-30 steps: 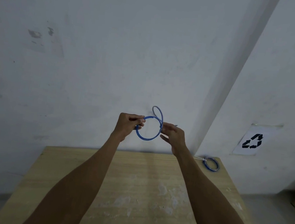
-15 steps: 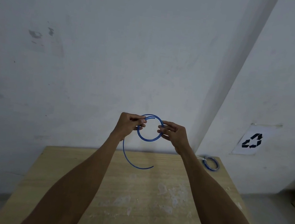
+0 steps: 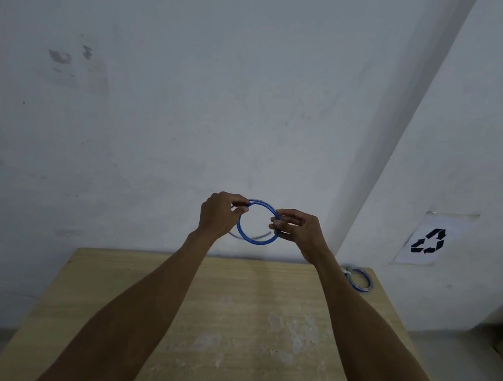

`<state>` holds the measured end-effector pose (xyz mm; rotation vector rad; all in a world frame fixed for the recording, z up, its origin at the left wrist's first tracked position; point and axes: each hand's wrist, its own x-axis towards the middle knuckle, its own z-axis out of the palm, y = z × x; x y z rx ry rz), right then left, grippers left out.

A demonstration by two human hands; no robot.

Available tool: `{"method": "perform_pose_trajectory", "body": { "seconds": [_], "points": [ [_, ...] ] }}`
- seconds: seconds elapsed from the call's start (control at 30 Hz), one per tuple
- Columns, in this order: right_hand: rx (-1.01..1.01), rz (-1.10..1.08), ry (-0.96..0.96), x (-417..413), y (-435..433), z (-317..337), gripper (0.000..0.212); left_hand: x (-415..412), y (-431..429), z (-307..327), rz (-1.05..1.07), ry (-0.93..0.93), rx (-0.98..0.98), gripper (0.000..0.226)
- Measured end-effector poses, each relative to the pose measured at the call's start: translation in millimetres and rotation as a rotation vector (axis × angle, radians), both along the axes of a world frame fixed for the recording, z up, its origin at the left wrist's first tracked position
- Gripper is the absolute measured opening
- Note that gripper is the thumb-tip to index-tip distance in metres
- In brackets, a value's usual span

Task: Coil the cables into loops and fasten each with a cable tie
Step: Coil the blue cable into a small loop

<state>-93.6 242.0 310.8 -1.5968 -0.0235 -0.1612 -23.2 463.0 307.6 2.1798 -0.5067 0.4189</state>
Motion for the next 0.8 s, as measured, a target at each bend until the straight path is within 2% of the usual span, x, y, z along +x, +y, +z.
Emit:
{"method": "perform_pose_trajectory", "body": {
  "seconds": [0.1,0.23,0.37,0.43,0.53,0.8],
  "points": [
    [-0.014,-0.022,0.011,0,-2,0,0.03,3,0,1,-0.058,-0.168,0.061,0.016],
    [-0.028,-0.036,0.006,1,-5,0,0.027,5,-1,1,-0.076,-0.196,0.102,0.025],
    [-0.024,-0.03,-0.001,0,-6,2,0.029,6,1,2,-0.037,-0.345,0.143,0.022],
    [-0.024,-0.032,0.007,0,-5,3,0.029,8,1,3,-0.063,-0.361,0.127,0.019],
    [-0.009,-0.042,0.01,0,-5,3,0.028,3,-3,6,-0.207,-0.176,0.038,0.016],
    [0.021,-0.022,0.028,-2,-5,8,0.028,-5,9,16,-0.351,0.339,-0.373,0.018]
  ]
}}
